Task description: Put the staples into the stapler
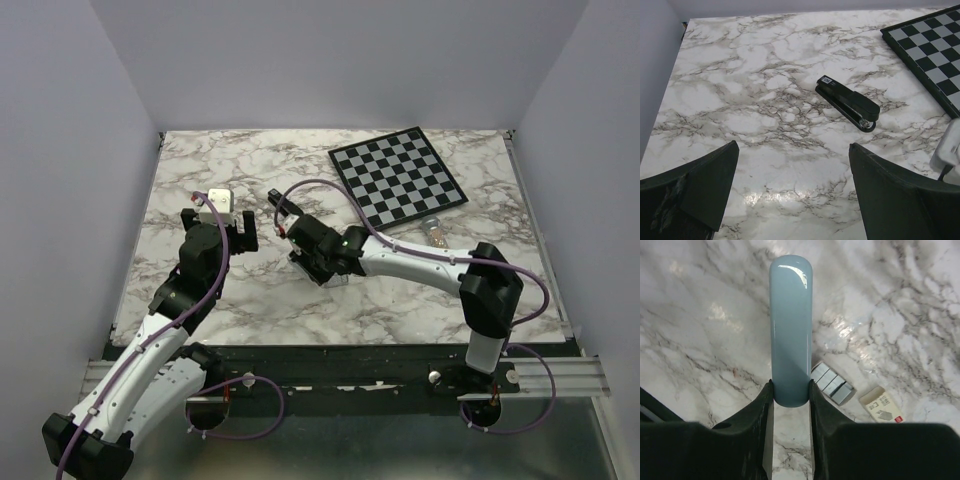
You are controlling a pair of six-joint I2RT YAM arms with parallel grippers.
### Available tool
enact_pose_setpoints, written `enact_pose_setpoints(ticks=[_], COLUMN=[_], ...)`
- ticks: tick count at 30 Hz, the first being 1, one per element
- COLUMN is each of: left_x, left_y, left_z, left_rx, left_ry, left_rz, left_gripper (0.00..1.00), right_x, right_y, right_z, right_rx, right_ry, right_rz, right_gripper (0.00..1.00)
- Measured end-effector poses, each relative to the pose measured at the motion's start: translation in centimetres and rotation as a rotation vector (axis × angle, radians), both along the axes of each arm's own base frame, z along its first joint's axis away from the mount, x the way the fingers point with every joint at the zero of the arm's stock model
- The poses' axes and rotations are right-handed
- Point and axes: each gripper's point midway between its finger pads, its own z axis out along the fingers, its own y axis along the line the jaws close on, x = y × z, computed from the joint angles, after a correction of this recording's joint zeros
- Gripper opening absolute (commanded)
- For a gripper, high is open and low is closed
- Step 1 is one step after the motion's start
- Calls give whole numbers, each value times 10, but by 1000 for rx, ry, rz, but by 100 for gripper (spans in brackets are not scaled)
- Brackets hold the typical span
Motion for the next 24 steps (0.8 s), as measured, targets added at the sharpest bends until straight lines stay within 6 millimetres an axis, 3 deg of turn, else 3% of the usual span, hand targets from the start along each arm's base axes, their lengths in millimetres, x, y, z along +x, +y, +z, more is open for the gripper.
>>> enact_pose_setpoints(ticks=[5, 12, 16, 20, 23, 24], left_x=[0, 0, 1, 1, 0, 0], left_y=[0, 2, 5, 8, 10, 12], left_z=[0, -1, -1, 0, 2, 3], left_rx=[1, 0, -1, -12, -24, -28], left_ry=[1, 1, 1, -3, -11, -16], left_rz=[0, 7, 14, 24, 30, 34], left_gripper=[99, 99, 99, 99, 99, 99], right_x=[41, 114, 151, 176, 186, 188], right_y=[1, -40, -60, -63, -63, -63], right_z=[29, 42, 33, 9, -13, -19], right_rx=[68, 104, 92, 66, 40, 33], right_ry=[-55, -74, -71, -51, -28, -19], right_rz=[-109, -323, -416, -456, -471, -477], right_gripper=[11, 12, 12, 13, 23, 33])
